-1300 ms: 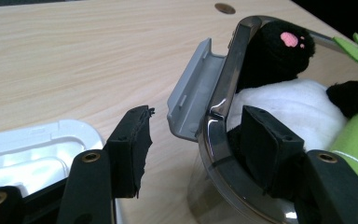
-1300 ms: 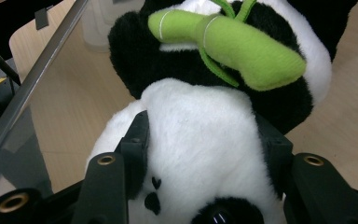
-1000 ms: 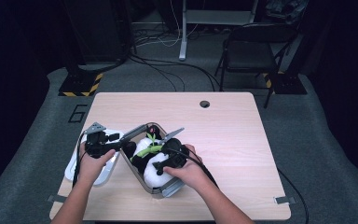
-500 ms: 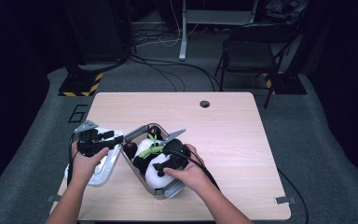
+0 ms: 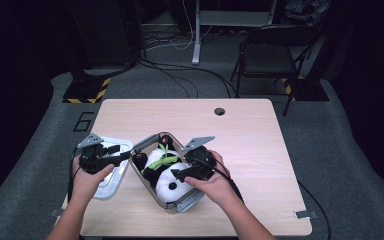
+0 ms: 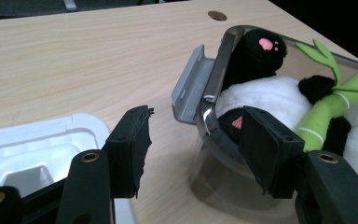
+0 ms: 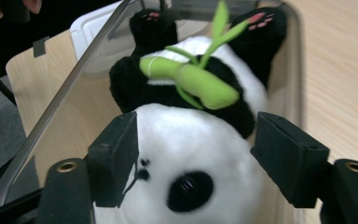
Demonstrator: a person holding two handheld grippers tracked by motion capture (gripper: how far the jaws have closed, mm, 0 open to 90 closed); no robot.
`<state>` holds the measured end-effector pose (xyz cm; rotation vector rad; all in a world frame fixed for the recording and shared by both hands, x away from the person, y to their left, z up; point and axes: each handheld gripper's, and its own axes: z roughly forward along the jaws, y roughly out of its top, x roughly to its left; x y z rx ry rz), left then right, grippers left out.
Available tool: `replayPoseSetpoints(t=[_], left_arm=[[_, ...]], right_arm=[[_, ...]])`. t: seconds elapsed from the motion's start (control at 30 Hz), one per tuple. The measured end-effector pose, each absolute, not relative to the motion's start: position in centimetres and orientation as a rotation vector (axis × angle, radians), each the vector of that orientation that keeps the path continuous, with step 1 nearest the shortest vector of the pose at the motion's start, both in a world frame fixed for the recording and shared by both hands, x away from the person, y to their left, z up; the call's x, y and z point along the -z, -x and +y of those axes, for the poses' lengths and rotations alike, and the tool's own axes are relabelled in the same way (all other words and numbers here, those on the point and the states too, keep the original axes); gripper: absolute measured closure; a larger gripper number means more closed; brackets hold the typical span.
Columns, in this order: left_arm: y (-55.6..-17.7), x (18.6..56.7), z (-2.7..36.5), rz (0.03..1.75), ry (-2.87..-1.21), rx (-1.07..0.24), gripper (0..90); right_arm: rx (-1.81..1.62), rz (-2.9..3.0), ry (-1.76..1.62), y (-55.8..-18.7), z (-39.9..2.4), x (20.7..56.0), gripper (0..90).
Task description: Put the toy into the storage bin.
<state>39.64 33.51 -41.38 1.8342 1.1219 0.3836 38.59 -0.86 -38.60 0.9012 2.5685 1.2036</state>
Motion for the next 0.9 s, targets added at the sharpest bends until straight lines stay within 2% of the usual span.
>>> replayPoseSetpoints(t=[0.07,0.13,0.47,0.9], left_arm=[[-39.4,41.4,33.6,1.129,-1.827,-0.384,42.8],[-39.2,41.4,33.7,1.119,-1.828,-0.383,42.9],[-38.5,41.4,33.3,1.100,-1.833,-0.367,43.7],[-37.9,42.1,32.3,1.059,-1.833,-0.296,43.3]], right_arm=[[-1.216,2.559,-0.903,-38.4,-1.8,38.2,44.5],[-1.231,2.529,-0.918,-38.3,-2.7,37.8,46.0],[-1.212,2.449,-0.988,-38.5,-5.3,38.6,44.5],[-1.229,2.473,-1.050,-38.5,-5.8,40.9,44.3]])
